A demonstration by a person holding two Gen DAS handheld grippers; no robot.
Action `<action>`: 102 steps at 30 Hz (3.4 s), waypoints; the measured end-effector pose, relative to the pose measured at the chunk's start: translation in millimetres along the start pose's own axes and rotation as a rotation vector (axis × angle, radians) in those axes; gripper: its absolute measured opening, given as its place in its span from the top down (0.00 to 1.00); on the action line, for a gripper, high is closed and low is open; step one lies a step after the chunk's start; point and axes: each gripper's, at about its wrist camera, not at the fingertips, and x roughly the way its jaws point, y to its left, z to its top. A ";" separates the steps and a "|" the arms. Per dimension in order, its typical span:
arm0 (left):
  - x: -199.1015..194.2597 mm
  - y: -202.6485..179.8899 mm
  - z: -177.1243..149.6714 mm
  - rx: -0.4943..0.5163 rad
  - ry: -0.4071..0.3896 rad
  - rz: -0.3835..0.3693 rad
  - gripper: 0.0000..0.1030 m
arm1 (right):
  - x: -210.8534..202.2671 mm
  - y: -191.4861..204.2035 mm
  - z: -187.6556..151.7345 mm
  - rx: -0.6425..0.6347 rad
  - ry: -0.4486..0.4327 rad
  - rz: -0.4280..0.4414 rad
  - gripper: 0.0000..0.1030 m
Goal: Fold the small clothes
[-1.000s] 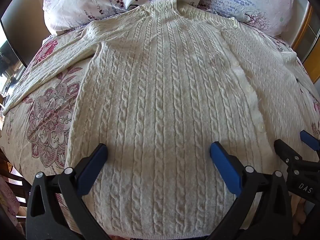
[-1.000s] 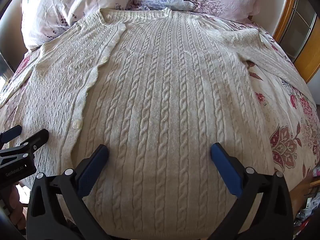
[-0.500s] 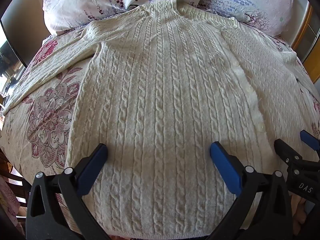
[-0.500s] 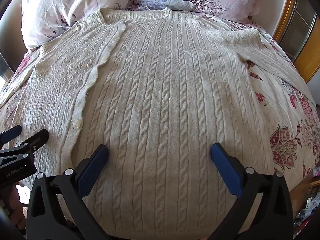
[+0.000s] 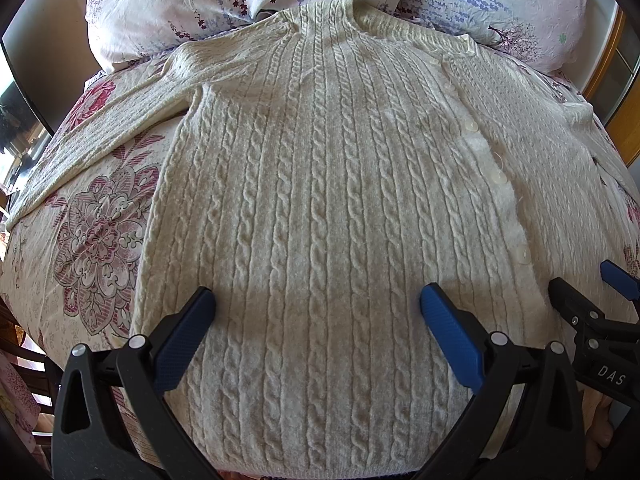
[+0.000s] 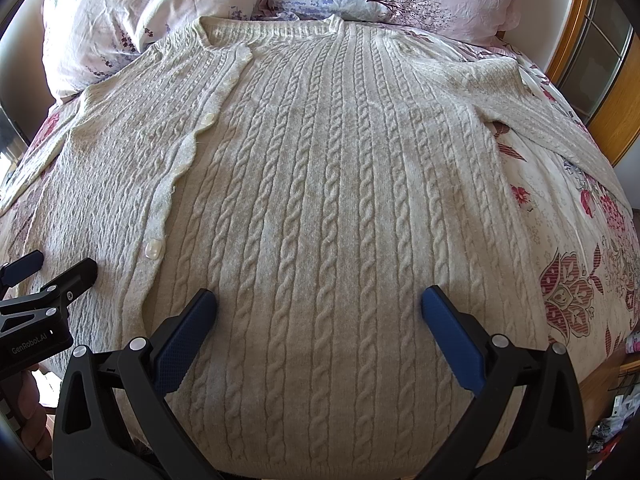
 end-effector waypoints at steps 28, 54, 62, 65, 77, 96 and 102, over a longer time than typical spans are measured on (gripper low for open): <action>0.0 0.0 -0.1 0.000 0.000 0.000 0.02 | 0.4 -0.1 0.3 0.000 0.001 0.000 0.01; 0.1 0.7 -0.4 0.000 0.003 -0.001 0.02 | 1.4 -3.6 -0.4 -0.006 0.002 0.004 0.01; -0.2 1.3 0.3 -0.007 0.004 0.000 0.02 | 4.3 -11.0 5.1 -0.025 -0.040 0.074 0.01; 0.9 1.7 0.6 -0.012 -0.001 0.002 0.02 | 1.0 -28.3 12.3 0.043 -0.070 0.163 0.01; 1.0 2.9 2.4 -0.035 -0.008 0.007 0.02 | 13.7 -254.1 48.6 0.861 -0.203 0.295 0.44; -1.1 10.1 5.7 -0.092 -0.029 -0.001 0.02 | 53.1 -367.4 28.9 1.226 -0.280 0.376 0.92; -9.9 24.5 10.6 -0.162 -0.078 0.004 0.02 | 21.8 -353.9 52.7 1.080 -0.383 0.338 0.94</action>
